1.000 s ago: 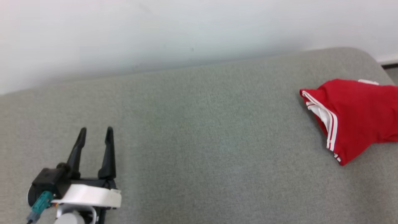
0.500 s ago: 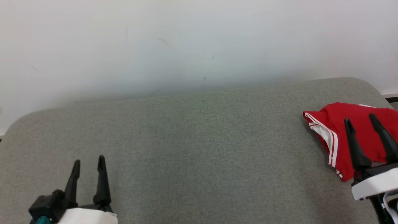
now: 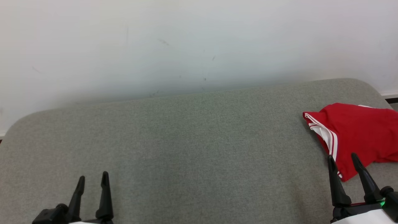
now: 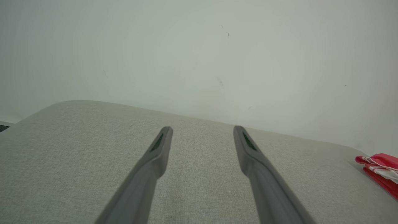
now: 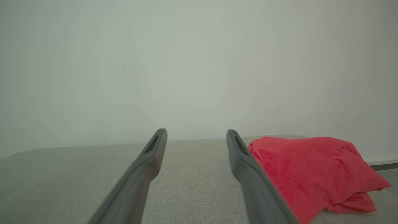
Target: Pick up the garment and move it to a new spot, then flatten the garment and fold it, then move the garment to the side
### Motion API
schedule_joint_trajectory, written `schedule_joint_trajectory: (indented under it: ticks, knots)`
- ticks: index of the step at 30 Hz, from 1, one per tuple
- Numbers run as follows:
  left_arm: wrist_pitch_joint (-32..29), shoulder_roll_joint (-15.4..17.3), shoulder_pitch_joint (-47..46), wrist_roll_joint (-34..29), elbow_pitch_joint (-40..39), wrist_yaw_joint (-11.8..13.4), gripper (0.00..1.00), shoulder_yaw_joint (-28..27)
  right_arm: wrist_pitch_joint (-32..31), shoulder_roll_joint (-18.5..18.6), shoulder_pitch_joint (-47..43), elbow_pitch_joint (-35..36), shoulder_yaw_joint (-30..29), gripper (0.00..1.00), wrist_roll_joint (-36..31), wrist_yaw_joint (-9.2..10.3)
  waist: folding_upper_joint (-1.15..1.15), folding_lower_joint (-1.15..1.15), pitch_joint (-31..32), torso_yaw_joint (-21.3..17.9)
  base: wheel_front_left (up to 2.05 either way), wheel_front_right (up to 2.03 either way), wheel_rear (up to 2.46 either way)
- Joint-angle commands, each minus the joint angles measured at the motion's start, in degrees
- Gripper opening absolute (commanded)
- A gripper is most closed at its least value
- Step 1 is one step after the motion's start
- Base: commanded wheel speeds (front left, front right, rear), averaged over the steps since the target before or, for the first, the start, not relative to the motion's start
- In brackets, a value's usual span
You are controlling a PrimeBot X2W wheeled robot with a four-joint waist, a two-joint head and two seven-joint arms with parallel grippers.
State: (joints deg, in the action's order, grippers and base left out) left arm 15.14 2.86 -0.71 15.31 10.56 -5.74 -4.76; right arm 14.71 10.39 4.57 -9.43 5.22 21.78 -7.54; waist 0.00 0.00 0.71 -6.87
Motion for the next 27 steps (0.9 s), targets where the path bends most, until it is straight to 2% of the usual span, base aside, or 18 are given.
schedule_joint_trajectory:
  ticks: [1, 26, 27]
  knots:
    - [-0.1, 0.2, 0.7, -0.1, 0.2, -0.1, 1.0, 0.1, 0.4, -0.3, -0.8, 0.0, -0.2, 1.0, 0.0, 0.12, 0.0, 0.0, -0.1, 0.0, 0.0, 0.0, 0.0]
    - [-0.1, 0.1, 0.0, -1.5, 1.0, 0.0, 1.0, 0.8, 0.5, -1.1, 0.7, -0.5, 1.3, 1.0, 0.8, 0.12, 0.0, 0.0, -0.4, 0.3, 0.0, 0.0, 0.0]
    - [0.0, 0.0, -0.1, -1.0, 1.0, 0.0, 0.0, 0.9, 0.3, -1.3, 0.1, -0.4, 1.4, 0.0, 0.1, 0.0, 0.0, 0.0, -0.4, 0.3, 0.0, 0.0, 0.0]
